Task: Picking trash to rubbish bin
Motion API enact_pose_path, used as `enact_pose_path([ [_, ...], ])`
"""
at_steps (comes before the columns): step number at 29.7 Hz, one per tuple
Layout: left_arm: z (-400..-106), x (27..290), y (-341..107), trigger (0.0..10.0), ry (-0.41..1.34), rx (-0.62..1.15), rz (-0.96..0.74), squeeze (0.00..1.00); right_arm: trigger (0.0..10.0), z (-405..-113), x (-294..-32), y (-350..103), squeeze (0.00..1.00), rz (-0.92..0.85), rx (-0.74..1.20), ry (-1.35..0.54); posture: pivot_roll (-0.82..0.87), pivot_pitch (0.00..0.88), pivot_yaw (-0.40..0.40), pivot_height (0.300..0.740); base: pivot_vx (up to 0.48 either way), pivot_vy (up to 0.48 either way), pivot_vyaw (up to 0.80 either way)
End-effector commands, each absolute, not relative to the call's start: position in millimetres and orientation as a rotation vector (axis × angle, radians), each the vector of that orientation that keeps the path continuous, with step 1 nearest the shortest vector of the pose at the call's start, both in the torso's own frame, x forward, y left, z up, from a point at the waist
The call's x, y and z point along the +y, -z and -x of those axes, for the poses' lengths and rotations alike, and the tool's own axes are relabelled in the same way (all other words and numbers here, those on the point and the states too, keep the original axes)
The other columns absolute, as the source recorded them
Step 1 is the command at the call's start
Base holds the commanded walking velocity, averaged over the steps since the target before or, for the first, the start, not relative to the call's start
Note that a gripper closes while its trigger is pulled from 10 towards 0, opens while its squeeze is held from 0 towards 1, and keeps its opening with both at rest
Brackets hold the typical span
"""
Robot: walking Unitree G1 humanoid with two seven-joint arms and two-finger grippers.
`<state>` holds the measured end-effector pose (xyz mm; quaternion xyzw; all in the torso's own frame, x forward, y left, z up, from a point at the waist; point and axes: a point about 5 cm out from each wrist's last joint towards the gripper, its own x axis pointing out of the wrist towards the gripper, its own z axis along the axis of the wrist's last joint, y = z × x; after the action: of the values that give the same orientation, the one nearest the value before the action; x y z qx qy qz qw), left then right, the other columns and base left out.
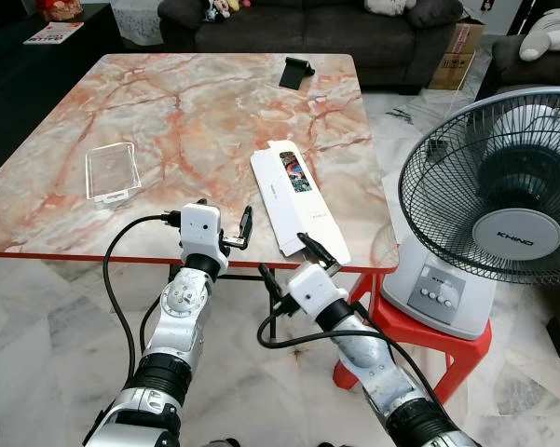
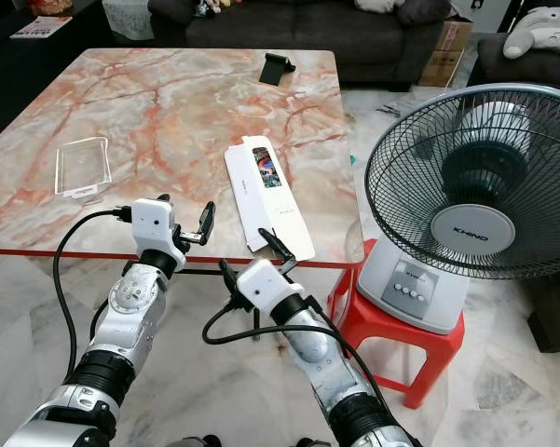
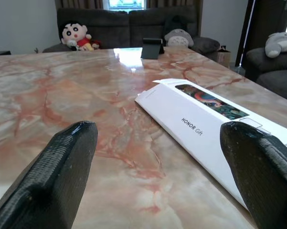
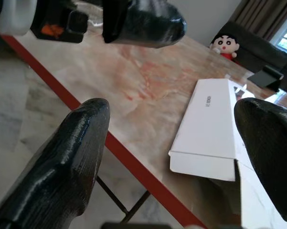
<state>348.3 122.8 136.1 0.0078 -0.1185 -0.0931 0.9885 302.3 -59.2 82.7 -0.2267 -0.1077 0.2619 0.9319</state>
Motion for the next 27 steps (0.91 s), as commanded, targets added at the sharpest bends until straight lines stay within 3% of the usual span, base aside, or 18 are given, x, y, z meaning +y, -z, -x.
enact_pose_path([
  [1, -347, 124, -134, 10.0, 0.192, -0.222, -0.016, 0.0, 10.0, -304, -59, -81, 0.0, 0.502, -0.207, -0.532, 0.1, 0.138, 0.035, 0.74, 0.0, 0.0, 0.0],
  [14, -349, 122, -134, 10.0, 0.21, -0.21, -0.024, 0.0, 10.0, -314, -68, -74, 0.0, 0.604, -0.175, -0.426, 0.1, 0.131, 0.045, 0.74, 0.0, 0.0, 0.0],
  [27, -350, 120, -136, 10.0, 0.226, -0.204, -0.03, 0.0, 10.0, -325, -93, -77, 0.0, 0.639, -0.166, -0.249, 0.1, 0.125, 0.053, 0.74, 0.0, 0.0, 0.0],
])
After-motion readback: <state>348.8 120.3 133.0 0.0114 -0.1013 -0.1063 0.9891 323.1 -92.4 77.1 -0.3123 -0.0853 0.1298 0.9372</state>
